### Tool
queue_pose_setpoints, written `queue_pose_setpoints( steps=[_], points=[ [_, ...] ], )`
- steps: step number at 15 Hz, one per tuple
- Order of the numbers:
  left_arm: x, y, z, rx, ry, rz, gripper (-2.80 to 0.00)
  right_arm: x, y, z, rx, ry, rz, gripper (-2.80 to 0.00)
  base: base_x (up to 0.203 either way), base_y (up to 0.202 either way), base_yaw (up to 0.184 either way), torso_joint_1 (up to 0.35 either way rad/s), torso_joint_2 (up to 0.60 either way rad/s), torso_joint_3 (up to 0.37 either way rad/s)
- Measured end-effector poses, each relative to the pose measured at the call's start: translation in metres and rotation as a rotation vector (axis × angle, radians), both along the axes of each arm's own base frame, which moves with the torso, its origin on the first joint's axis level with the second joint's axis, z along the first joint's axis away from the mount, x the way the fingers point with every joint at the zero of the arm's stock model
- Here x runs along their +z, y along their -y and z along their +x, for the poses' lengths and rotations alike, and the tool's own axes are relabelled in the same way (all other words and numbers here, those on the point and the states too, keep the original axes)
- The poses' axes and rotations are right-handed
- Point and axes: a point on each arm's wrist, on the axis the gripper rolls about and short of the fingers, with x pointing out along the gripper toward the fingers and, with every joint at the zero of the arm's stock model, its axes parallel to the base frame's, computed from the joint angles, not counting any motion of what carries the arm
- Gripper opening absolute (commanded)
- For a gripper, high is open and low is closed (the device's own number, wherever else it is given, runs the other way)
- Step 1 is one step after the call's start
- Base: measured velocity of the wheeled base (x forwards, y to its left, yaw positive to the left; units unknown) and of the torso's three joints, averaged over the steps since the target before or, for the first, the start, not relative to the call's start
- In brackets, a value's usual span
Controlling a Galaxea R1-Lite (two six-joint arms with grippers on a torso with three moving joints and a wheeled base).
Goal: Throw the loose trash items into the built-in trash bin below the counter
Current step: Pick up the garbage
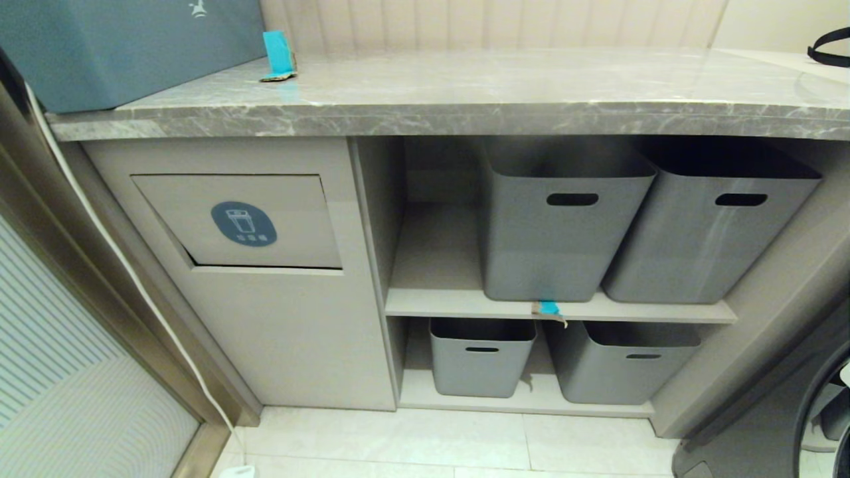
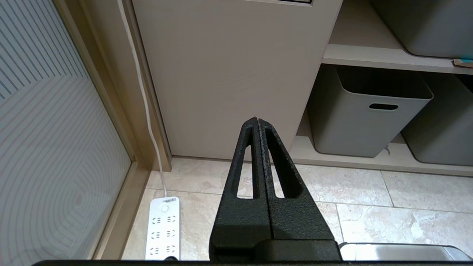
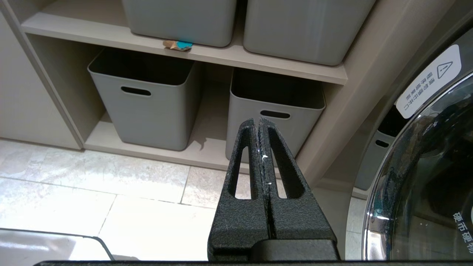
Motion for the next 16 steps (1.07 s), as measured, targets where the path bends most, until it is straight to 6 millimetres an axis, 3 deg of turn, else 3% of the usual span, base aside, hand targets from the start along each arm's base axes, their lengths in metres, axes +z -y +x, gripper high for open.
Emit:
queue_pose_setpoints(
  steps=[13,16],
  points=[
    [0.0002,0.0,0.0,0.001,0.002,-0.008,-2.8,-0.0002,0.0001,0.0,-0.005,-0.001,0.007,-2.8,0.0,0.0,0.0,0.0,0.0,0.0],
    [0.0002,0.0,0.0,0.001,0.002,-0.009,-2.8,-0.0001,0.0001,0.0,-0.004,-0.001,0.088,-2.8,0.0,0.0,0.0,0.0,0.0,0.0]
  ],
)
